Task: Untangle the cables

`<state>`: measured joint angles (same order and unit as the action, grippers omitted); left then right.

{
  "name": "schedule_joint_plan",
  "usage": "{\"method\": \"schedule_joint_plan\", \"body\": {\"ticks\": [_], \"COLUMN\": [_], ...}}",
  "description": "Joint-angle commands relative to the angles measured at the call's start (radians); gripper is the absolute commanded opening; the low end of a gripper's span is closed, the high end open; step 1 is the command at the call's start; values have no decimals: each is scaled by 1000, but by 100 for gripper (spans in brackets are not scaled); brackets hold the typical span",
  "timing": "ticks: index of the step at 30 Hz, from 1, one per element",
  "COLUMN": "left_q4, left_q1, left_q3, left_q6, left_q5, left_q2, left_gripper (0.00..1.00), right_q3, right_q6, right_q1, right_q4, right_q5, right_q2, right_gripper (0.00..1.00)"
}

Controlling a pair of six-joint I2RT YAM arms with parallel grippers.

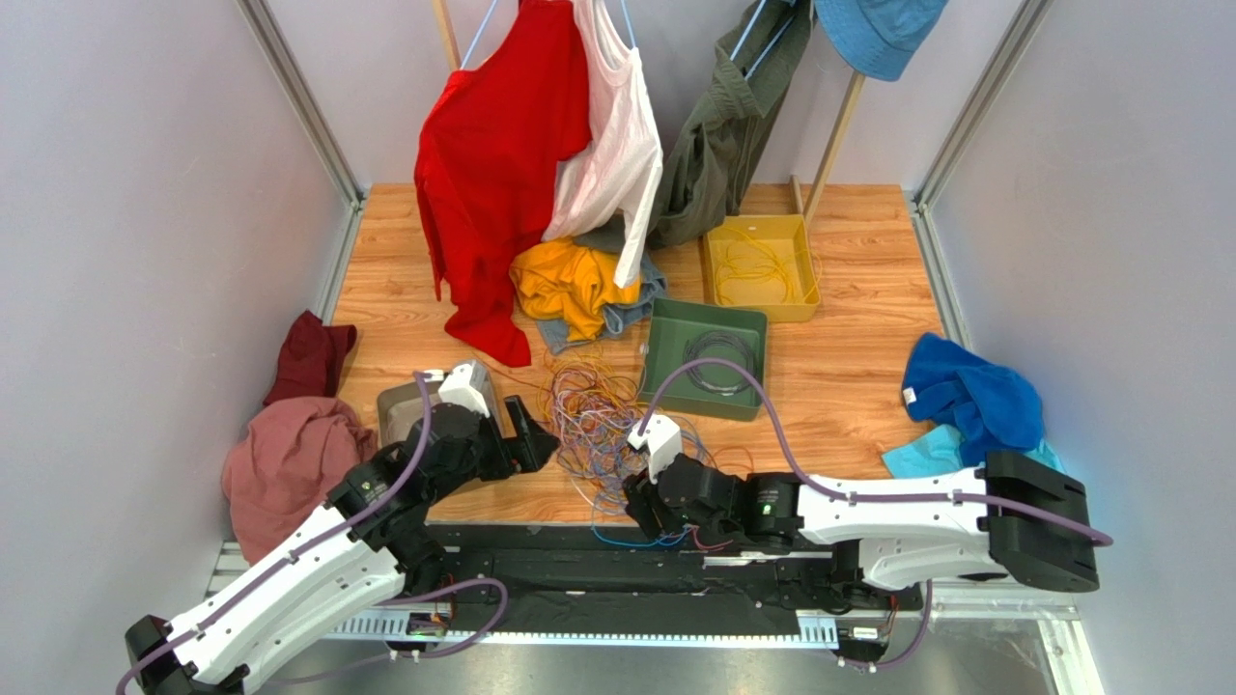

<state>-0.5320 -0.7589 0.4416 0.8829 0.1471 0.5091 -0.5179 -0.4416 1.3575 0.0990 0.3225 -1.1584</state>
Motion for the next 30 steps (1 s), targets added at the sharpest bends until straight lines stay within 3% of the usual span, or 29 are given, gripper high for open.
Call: {"method": "schedule_joint_plan", "body": {"ticks": [1,8,9,10,13,15,20,24,28,30], "left_q4": [35,43,44,47,49,44,43,70,191,252], "left_q1": [-5,-3,-3,-3,-3,-3,-3,-3,-3,-3], "left_q3": [-12,-29,-33,-34,-37,-38,-24,9,-15,-46], "left_q6": [24,36,37,37,34,34,13,-21,-38,-50], "left_q5": [-15,-21,-23,-26,-32,-34,-15,8,31,6], "left_q2": [-3,-9,-12,-12,-12,-20,-44,-78,-135,-158], "left_gripper": [99,99,99,99,97,95,92,99,99,99], "right_q3": [-25,-78,-93,-102,-99,-108,-250,-485,-771,-836], "right_q6": [18,24,26,18,-2,1,96,242,313,328], "right_q1": [9,18,18,18,20,20,35,37,37,38], "right_q4": [-73,-102,-60,-50,-50,-7,197,367,499,548], "right_q5": [-26,-100,-99,-93,-48,13,168,204,190,178], "right_q2": [-82,-187,-239,-259,-248,-165,125,256,249,232], "right_gripper": [56,52,48,34,9,0,0,0,0,0]}}
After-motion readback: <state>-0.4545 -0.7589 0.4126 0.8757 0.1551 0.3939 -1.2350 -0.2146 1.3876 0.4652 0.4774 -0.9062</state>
